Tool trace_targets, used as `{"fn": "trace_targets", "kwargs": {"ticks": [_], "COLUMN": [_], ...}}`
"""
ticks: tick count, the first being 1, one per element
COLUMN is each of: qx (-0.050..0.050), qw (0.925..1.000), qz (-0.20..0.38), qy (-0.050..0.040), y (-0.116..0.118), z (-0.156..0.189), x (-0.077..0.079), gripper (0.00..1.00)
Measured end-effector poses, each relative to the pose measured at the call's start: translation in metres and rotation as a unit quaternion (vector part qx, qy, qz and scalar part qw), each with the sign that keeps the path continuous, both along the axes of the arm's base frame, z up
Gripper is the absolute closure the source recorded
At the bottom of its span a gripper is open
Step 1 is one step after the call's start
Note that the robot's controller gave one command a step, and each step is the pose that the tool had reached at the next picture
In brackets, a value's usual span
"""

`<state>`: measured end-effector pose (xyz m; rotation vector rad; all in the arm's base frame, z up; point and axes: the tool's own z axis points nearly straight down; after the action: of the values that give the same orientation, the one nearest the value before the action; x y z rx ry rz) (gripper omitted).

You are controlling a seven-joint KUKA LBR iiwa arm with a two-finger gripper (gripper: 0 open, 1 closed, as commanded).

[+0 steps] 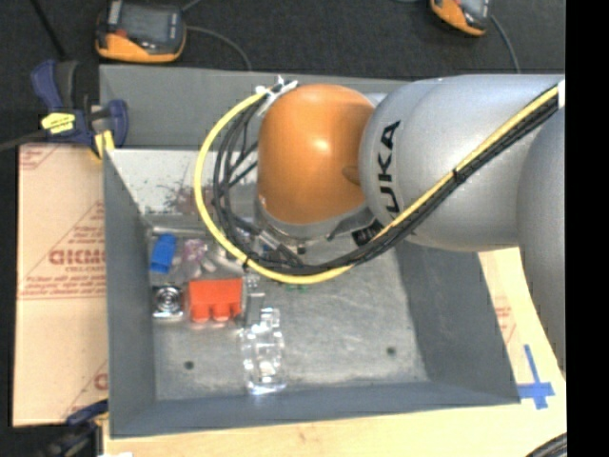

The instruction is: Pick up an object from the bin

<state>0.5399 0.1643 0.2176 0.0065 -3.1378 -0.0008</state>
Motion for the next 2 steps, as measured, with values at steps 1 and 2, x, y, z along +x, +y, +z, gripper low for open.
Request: {"fn": "trace_targets", "kwargs": {"ticks": [1,2], "qx": [-0.001,0.001], "qw": [0.9996,0.9991], "qz": [0.03,0.041], "qy": [-0.0014,-0.0007], "y": [-0.019,-0.033], "z": [-0.053,-0.144], "x": [0.023,0.04], "gripper": [0.0,0.0]}}
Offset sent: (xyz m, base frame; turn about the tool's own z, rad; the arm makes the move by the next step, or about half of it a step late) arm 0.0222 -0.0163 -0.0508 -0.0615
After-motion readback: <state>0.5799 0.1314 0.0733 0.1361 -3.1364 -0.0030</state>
